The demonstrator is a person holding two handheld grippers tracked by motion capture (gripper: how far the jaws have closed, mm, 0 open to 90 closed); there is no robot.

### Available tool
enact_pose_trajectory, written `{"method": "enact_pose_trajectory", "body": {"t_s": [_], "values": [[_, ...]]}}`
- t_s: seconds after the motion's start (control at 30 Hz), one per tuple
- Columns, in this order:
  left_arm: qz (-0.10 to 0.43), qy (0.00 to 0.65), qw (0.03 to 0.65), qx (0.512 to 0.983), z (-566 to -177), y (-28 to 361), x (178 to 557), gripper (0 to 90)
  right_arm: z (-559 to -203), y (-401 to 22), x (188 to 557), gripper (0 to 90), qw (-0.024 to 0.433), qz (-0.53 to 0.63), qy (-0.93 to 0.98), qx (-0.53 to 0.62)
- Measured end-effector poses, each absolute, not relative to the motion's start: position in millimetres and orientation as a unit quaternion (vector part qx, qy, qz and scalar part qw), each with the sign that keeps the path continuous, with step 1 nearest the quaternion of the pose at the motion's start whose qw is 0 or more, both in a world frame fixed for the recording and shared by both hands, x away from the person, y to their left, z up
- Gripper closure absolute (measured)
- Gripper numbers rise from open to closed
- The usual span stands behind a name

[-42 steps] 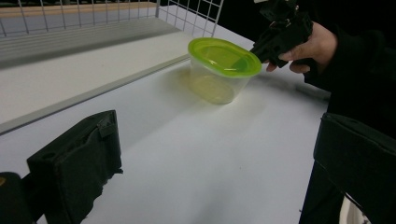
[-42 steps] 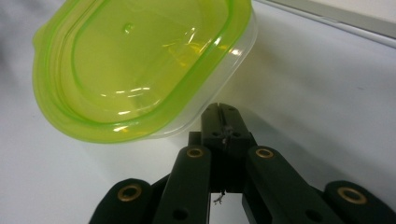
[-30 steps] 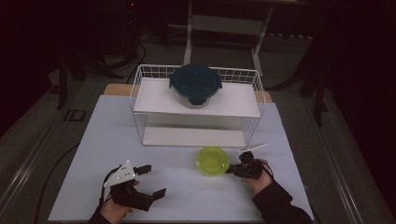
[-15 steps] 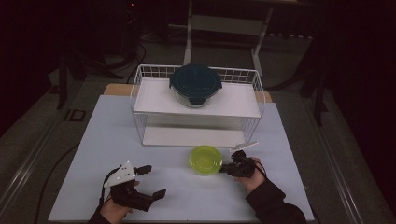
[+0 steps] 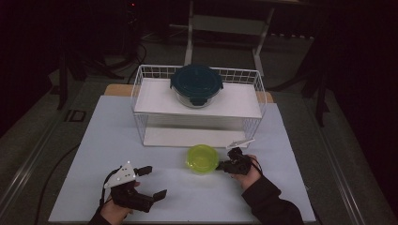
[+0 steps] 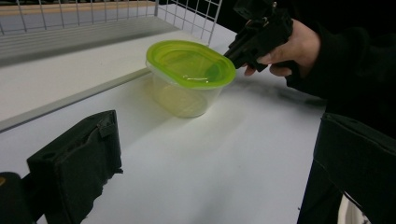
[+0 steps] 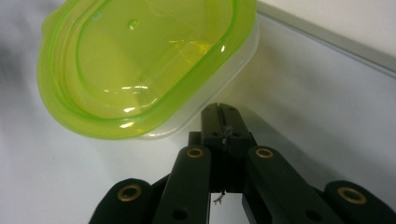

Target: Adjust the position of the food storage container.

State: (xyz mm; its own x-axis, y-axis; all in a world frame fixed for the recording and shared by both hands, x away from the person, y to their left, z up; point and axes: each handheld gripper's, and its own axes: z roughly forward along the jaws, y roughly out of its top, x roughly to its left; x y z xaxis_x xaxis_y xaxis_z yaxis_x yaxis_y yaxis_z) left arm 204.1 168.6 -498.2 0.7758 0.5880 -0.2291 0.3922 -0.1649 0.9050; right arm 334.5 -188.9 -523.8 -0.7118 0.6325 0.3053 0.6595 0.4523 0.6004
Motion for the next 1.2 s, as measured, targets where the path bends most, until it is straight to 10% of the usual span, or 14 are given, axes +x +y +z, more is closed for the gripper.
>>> {"method": "enact_pose_trajectory", "body": {"t_s": [1.2], "values": [[0.091, 0.324, 0.563, 0.754, -497.0, 169.3, 204.0, 0.4, -510.9, -180.8, 327.8, 81.4, 0.005, -0.376, -0.858, -0.349]]}}
